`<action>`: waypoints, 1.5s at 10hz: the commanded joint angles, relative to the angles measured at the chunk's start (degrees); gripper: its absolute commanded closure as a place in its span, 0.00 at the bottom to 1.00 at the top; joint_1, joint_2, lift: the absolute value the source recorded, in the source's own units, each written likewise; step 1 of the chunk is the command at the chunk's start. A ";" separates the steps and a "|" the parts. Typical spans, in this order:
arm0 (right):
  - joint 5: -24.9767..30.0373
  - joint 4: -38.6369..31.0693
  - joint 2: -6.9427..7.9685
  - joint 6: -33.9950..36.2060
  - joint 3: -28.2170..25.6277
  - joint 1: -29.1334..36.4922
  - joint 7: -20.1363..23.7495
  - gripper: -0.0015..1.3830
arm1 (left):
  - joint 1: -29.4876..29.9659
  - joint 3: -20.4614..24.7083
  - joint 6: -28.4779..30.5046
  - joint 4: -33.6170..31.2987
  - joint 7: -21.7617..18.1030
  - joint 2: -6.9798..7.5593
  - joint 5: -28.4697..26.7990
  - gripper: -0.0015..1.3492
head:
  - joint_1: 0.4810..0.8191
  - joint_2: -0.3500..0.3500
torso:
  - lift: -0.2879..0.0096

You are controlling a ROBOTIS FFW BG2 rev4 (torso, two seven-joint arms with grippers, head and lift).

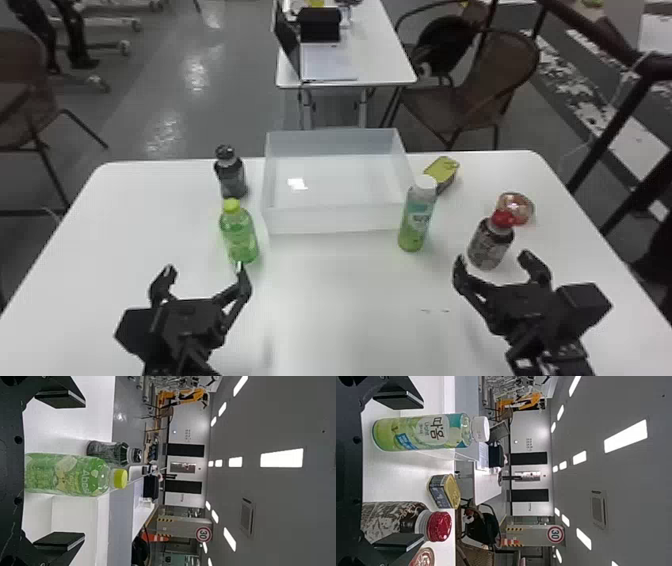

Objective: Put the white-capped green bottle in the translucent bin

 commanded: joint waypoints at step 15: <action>-2.33 25.50 0.07 -3.43 5.25 -17.06 10.02 0.09 | -0.27 -0.26 -0.35 0.18 -0.17 -0.27 0.41 0.09 | 0.63 0.58 | 0.71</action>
